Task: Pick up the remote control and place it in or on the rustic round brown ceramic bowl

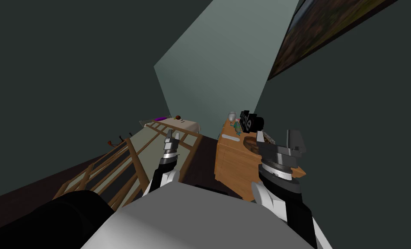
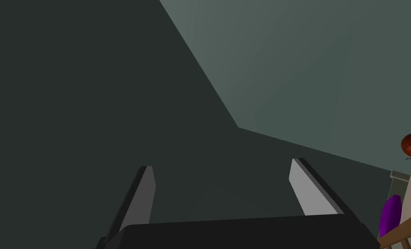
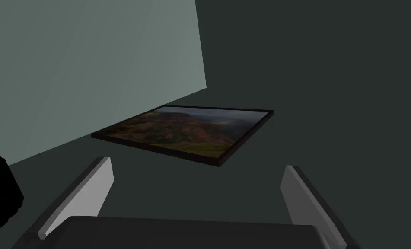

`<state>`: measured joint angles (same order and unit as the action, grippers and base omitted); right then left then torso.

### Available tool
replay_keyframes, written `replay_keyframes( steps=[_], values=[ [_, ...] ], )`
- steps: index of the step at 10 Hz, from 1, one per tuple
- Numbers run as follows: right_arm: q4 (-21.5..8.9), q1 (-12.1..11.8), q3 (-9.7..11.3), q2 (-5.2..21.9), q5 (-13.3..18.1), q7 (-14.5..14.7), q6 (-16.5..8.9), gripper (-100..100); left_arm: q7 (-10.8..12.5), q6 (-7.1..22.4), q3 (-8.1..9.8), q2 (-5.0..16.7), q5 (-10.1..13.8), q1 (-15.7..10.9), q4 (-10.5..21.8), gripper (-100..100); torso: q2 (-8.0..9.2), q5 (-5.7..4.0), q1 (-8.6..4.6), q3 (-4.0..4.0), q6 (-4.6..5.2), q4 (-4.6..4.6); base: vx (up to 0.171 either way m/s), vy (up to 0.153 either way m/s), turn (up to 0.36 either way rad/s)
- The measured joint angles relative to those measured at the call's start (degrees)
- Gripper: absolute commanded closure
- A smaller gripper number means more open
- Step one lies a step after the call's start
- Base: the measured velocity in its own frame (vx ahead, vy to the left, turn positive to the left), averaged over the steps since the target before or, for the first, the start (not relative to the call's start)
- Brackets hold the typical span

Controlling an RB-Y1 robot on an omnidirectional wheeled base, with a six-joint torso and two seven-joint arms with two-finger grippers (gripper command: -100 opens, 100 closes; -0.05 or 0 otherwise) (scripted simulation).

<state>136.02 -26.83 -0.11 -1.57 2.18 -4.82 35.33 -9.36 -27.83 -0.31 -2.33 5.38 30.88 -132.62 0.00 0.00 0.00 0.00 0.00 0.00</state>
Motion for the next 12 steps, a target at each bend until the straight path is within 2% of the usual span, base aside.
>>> replay_keyframes(
  steps=[4, 12],
  values=[
    [-1.4, 0.4, -1.0, 6.1, 1.9, -0.7, -0.1, -100, 0.0, 0.0, 0.0, 0.0, 0.0, 0.0, 0.0, 0, -0.03, 0.04, 0.18, -0.02, 0.0, -0.01, 0.007, 0.05, 0.012],
    [-6.6, 1.1, -3.4, 18.8, 7.7, -2.3, 1.2, -100, 0.0, 0.0, -0.01, 0.0, 0.0, 0.0, 0.0, 0, -0.04, 0.05, 0.21, -0.02, -0.01, -0.01, 0.011, 0.056, 0.019]
  ],
)
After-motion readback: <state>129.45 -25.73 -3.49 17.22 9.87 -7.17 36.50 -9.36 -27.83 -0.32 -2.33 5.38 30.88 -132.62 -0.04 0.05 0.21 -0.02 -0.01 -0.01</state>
